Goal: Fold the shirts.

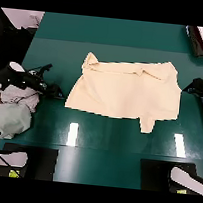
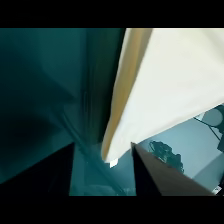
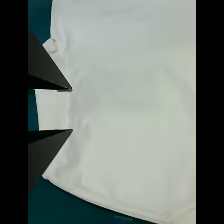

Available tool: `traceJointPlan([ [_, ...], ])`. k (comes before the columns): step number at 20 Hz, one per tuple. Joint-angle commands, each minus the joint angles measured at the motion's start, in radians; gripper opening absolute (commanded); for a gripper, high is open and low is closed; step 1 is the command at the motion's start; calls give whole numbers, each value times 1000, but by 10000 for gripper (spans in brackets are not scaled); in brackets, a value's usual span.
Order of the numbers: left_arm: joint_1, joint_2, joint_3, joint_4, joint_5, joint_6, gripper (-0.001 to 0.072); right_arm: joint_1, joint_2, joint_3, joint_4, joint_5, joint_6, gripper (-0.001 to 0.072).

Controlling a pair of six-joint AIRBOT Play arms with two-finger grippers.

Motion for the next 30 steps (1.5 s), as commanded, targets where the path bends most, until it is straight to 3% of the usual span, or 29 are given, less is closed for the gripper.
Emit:
traceJointPlan([
  [1, -32, 3, -56, 0, 23, 36, 447, 0, 50, -47, 0, -9, -3, 279],
  [5, -159, 3, -65, 15, 85, 20, 446, 0, 80, -46, -1, -8, -2, 280],
  [6, -177, 3, -65, 15, 98, 1, 394, -1, 87, -46, -1, -8, -2, 279],
  [10, -182, 6, -58, 9, 92, -43, 26, -54, 89, -46, -2, 32, -3, 279],
  [14, -182, 70, -2, 10, 94, -47, 24, -179, 36, -56, -2, 87, -3, 296],
  [16, -182, 127, 36, 10, 98, -47, 24, -246, 3, -129, -2, 85, -3, 507],
  [19, -182, 193, 58, 10, 104, -47, 24, -311, -66, -278, 3, 26, -9, 499],
  [21, -183, 200, 58, 10, 100, -47, 24, -330, -113, -351, 84, -30, -59, 442],
  [24, -183, 198, 58, 9, 99, -54, 25, -327, -159, -407, 216, -112, -130, 438],
  [29, -183, 198, 58, 8, 101, -74, 24, -253, -190, -407, 191, -134, -134, 424],
  [30, -183, 198, 58, 8, 95, -74, 24, -240, -190, -401, 179, -130, -134, 380],
])
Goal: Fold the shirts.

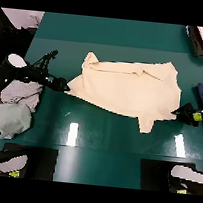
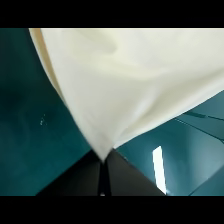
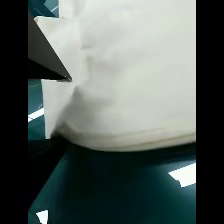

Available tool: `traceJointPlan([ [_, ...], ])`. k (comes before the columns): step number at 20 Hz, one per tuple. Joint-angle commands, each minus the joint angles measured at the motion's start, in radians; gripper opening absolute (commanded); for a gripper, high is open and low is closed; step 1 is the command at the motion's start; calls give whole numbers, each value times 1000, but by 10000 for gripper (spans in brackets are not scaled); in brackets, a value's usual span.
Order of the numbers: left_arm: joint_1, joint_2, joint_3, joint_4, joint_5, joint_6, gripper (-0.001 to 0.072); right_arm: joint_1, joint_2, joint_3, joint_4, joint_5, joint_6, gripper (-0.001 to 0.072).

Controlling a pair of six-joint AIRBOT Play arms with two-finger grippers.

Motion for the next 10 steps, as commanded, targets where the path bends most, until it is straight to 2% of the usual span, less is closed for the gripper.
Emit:
traceJointPlan([
  [1, 0, 2, 1, -1, -11, -9, 24, 42, -15, 7, -32, -16, -12, 174],
  [2, 0, 2, 2, -1, -17, -29, 24, 42, -15, 26, -32, 10, -21, 59],
  [3, 0, 7, 2, 0, -16, -54, 23, 42, -14, 53, -17, 54, -28, 17],
  [6, 0, 66, 65, 16, 26, -96, 23, 58, 54, 180, 21, 126, -27, 16],
  [10, 0, 190, 338, 102, 68, -157, 23, 124, 230, 460, 64, 67, 21, 16],
])
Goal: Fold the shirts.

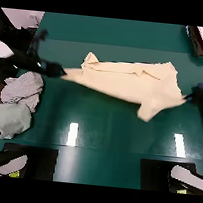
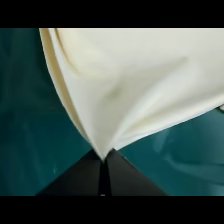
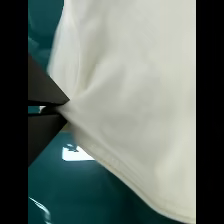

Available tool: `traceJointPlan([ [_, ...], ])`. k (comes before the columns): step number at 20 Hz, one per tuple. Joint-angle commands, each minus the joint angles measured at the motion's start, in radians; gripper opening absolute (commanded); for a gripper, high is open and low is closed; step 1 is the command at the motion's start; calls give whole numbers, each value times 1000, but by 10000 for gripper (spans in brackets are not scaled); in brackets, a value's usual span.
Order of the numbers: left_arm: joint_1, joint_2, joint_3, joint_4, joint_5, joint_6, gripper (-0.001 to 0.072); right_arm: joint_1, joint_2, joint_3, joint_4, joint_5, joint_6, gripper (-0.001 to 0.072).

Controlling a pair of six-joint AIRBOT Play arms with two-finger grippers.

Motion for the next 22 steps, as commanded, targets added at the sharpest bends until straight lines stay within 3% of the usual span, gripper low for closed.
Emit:
traceJointPlan([
  [1, 1, 101, 244, 65, 45, -47, 23, 60, 135, 250, 32, -53, 53, 16],
  [5, 1, 172, 601, 72, 50, -47, 23, 124, 263, 556, 29, -202, 71, 16],
  [10, 1, 197, 991, 61, 36, -56, 24, 113, 377, 802, 23, -218, 76, 16],
  [15, 1, 302, 1013, 37, 46, -131, 24, -4, 470, 917, 22, -137, 77, 16],
  [19, 1, 329, 1013, -63, -8, -130, 23, -98, 513, 917, 24, -78, 80, 15],
  [22, 1, 329, 913, 32, -105, -177, 23, -101, 460, 917, 34, 8, 114, 14],
])
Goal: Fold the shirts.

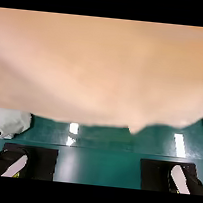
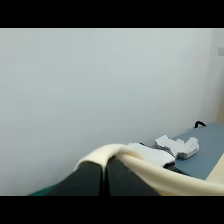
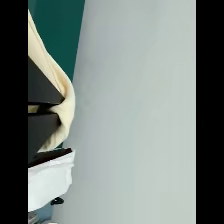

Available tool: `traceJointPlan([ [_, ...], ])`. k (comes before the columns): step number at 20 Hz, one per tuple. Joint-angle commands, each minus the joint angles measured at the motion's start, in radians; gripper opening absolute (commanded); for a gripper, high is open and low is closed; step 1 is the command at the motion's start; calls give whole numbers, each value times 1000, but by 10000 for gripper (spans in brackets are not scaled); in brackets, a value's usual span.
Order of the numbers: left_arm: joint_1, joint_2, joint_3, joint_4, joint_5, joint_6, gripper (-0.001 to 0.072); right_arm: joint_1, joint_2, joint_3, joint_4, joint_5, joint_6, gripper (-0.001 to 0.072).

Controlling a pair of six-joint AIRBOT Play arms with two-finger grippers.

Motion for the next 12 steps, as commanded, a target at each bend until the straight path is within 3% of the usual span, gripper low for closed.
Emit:
traceJointPlan([
  [1, 1, 5, -136, 84, -113, -51, 23, -23, -64, 7, 7, 130, 49, 14],
  [4, 0, -46, -385, 112, -181, -65, 24, 11, -219, -8, 6, 279, 106, 14],
  [7, 0, -187, -566, 114, -228, -60, 24, 161, -382, -160, -57, 333, 140, 14],
  [12, 1, -518, -627, 124, -177, 10, 24, 355, -678, -355, -208, 329, 146, 15],
])
